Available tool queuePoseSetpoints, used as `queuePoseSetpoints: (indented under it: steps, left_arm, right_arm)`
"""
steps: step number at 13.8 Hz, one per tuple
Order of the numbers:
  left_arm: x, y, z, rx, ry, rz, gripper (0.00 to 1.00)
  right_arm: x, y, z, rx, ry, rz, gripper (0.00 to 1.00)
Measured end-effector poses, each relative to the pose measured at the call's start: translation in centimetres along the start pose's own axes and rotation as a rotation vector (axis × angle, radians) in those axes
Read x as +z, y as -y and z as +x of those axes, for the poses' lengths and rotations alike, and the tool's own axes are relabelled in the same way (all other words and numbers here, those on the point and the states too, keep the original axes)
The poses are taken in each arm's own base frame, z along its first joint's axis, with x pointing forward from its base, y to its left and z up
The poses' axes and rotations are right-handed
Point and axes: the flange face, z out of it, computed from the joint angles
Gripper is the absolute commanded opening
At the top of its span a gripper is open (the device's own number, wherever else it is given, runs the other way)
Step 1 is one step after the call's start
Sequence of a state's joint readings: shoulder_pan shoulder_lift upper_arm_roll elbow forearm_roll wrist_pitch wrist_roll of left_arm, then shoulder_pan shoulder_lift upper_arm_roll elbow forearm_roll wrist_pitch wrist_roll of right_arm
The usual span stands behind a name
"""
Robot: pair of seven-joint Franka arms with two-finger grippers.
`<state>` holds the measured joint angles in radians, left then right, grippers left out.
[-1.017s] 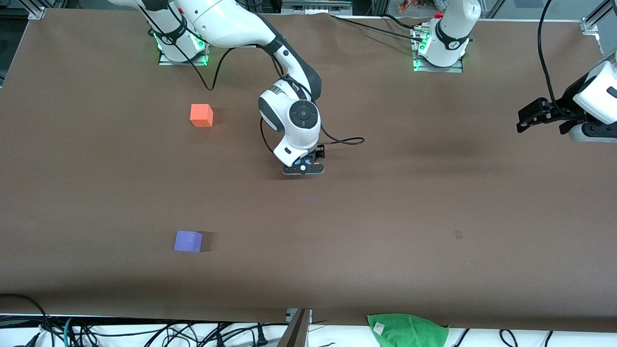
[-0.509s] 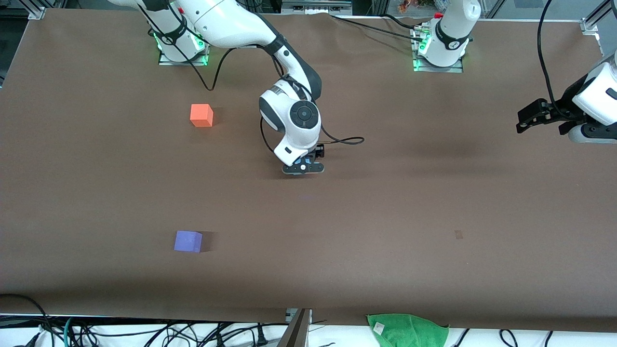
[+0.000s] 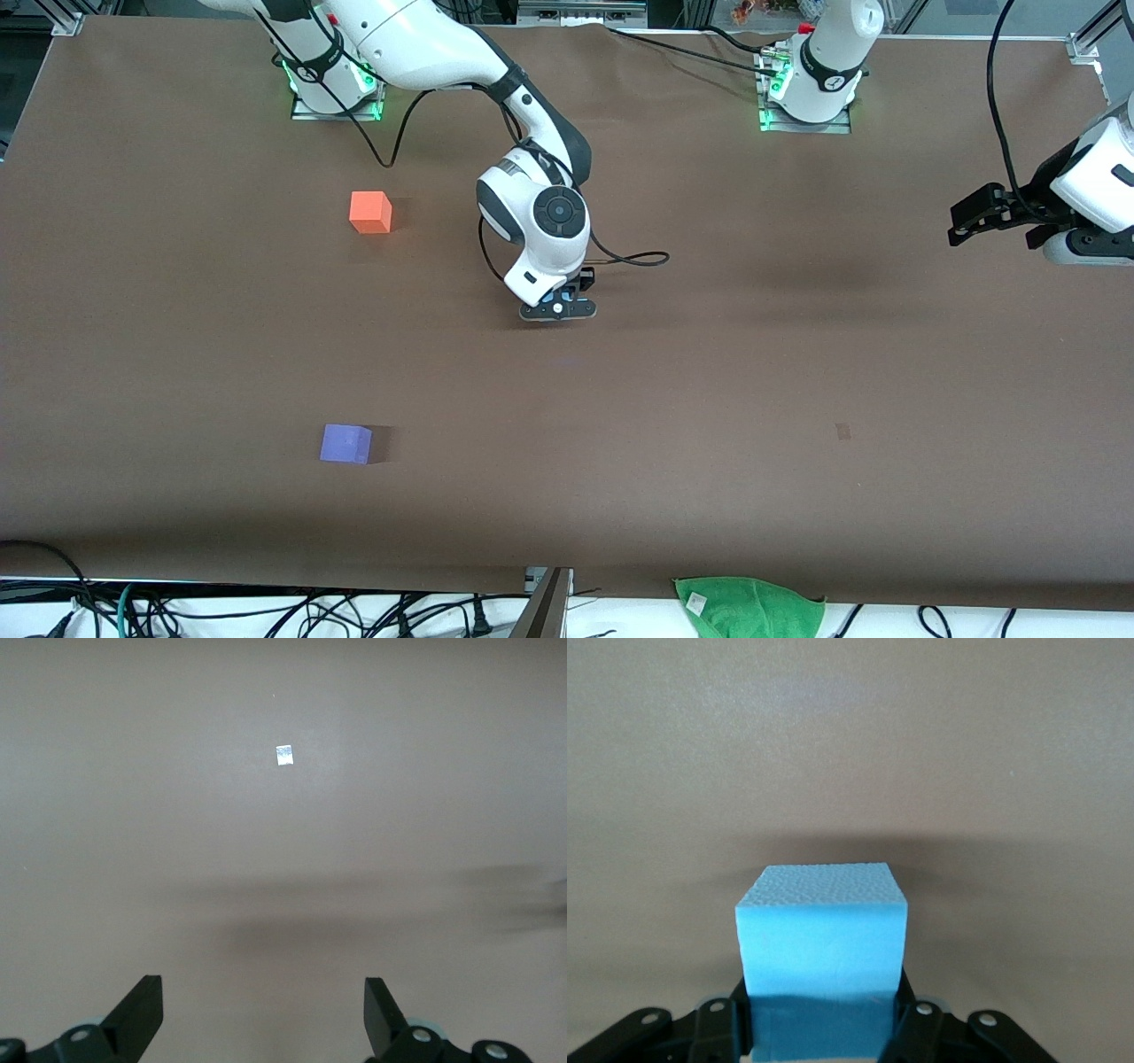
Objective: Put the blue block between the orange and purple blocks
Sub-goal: 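Close the right gripper on the blue cube and lift it, then carry the blue cube with the right gripper toward the orange cube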
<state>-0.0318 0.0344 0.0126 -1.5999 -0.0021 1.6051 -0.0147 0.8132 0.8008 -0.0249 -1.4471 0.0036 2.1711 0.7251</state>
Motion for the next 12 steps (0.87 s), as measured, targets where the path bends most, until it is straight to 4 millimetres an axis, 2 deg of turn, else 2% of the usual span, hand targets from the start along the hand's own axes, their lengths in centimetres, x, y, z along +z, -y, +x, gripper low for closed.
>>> queuePoseSetpoints:
  steps: [3, 5, 7, 9, 11, 12]
  left_arm:
    - [0.0, 0.0, 0.0, 0.0, 0.0, 0.0, 1.0]
    - [0.0, -0.1, 0.0, 0.001, -0.001, 0.0, 1.0]
    - [0.0, -0.1, 0.0, 0.0, -0.002, 0.0, 1.0]
    - [-0.2, -0.1, -0.1, 0.0, -0.005, 0.0, 1.0]
    - [-0.8, -0.2, -0.1, 0.002, -0.017, 0.0, 1.0]
    - [-1.6, -0.2, -0.1, 0.002, -0.032, -0.001, 1.0]
  right_arm:
    - [-1.7, -1.0, 1.3, 0.01, -0.015, 0.004, 0.44]
    - [-4.5, -4.0, 3.2, 0.002, 0.005, -0.014, 0.44]
    - [-7.7, -8.7, 5.2, 0.008, 0.053, -0.039, 0.44]
    - [-10.7, -14.9, 7.4, 0.011, 0.107, -0.054, 0.44]
    - [-12.4, -21.9, 9.4, 0.004, 0.139, -0.051, 0.44]
    - [-12.6, -25.5, 10.3, -0.002, 0.148, -0.049, 0.44]
